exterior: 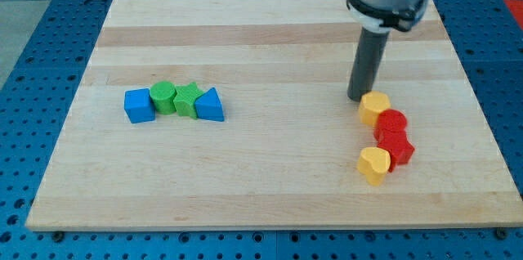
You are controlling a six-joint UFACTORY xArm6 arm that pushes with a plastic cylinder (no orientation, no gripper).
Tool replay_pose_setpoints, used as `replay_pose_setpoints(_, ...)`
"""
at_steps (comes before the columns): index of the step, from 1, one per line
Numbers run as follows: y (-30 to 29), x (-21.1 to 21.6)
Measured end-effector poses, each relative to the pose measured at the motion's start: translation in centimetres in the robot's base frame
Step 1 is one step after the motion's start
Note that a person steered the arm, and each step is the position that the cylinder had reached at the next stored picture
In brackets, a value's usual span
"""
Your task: Move the yellow hexagon to the right of the yellow heart
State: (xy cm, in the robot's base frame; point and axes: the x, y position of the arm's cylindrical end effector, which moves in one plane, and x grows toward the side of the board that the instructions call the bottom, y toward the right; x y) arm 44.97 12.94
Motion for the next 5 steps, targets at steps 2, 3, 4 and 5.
replay_pose_setpoints(2, 1.4, 3.9)
replay_pose_setpoints(3, 0.0, 3.6)
replay_pose_setpoints(4, 0.0, 2.1)
replay_pose_setpoints(5, 2.4, 0.6)
